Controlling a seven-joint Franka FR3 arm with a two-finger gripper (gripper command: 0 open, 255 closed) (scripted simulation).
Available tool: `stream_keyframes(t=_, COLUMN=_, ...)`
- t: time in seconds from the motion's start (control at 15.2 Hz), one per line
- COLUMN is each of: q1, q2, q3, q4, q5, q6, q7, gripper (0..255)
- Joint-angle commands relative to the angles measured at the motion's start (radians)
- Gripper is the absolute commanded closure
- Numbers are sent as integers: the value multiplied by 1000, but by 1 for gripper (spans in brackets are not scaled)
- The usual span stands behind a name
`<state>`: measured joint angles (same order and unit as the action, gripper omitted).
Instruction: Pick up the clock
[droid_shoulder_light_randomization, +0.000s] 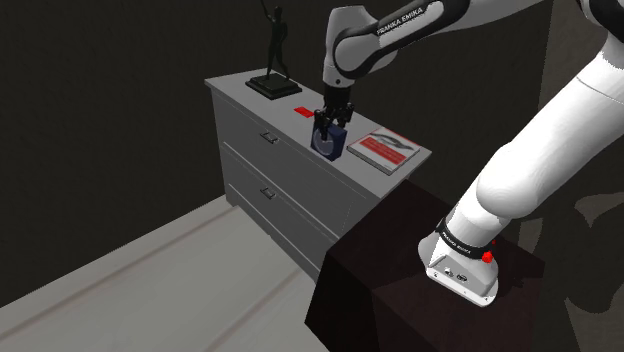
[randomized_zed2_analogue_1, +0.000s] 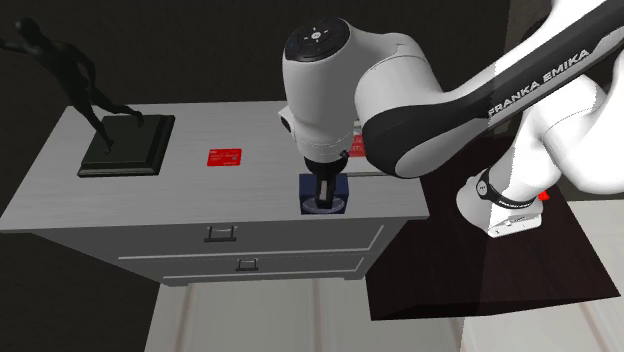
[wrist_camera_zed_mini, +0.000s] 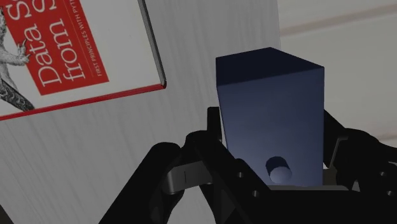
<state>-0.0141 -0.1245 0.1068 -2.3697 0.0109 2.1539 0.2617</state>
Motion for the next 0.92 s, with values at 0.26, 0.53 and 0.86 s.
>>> stream_keyframes(t=0.26, q1=-1, q2=-39, q3=-2, q4=37, q5=3, q6=-77, q7=-3, gripper=255)
stream_keyframes(t=0.53, q1=-1, q2=-62, q3=-3, q4=69, q5=5, q6=-132, q7=-5, gripper=255)
stream_keyframes(t=0.86, q1=-1, q2=-87, q3=-5, q4=113, q5=7, q6=-202, q7=-7, gripper=255)
